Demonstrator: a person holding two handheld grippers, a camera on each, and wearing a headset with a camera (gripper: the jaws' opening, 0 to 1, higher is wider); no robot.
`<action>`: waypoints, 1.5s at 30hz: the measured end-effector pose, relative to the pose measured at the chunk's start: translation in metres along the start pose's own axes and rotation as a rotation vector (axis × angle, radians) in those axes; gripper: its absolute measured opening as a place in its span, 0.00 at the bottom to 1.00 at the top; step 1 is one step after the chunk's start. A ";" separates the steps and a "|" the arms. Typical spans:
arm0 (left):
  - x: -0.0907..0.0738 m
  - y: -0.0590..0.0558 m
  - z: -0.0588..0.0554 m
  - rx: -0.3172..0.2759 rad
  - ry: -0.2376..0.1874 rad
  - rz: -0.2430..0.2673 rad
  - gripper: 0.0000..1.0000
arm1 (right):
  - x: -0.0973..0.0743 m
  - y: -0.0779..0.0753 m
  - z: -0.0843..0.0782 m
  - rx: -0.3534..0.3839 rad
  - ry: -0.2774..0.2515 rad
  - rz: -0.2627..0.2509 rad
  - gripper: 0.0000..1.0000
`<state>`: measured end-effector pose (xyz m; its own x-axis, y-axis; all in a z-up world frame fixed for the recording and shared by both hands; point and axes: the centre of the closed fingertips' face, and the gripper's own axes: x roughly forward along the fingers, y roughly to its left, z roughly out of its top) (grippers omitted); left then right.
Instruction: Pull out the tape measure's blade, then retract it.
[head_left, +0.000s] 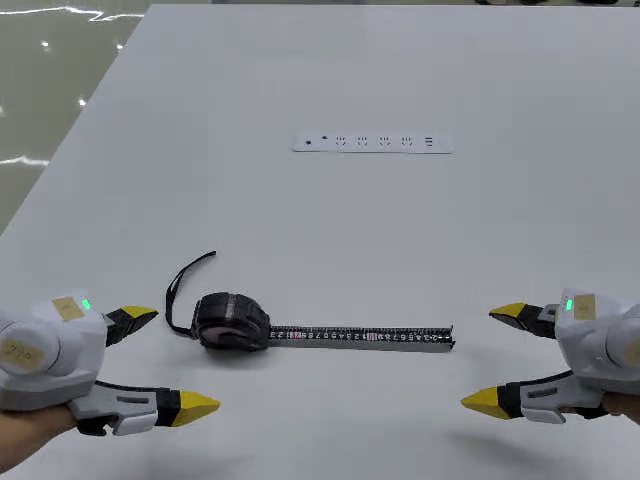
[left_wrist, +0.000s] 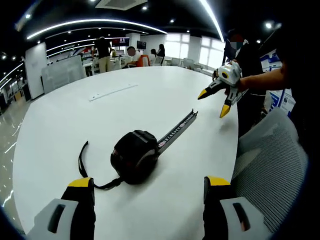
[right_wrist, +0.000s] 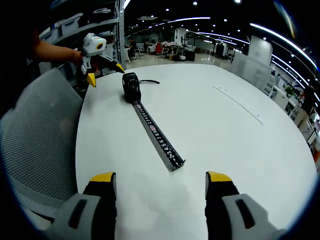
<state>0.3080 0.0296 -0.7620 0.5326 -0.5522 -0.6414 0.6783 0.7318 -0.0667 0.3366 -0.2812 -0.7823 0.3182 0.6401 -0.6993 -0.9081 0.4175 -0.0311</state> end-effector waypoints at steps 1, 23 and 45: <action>-0.001 -0.001 0.000 -0.006 -0.002 0.005 0.87 | 0.000 0.002 0.000 0.009 -0.005 -0.004 0.74; -0.008 -0.027 0.007 -0.137 -0.100 0.149 0.91 | 0.000 0.036 0.027 0.208 -0.136 -0.165 0.87; -0.010 -0.041 0.021 -0.175 -0.170 0.199 1.00 | 0.004 0.050 0.038 0.273 -0.168 -0.177 0.96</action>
<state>0.2849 -0.0033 -0.7369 0.7330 -0.4397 -0.5190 0.4632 0.8814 -0.0926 0.3025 -0.2330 -0.7593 0.5249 0.6300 -0.5724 -0.7359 0.6738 0.0667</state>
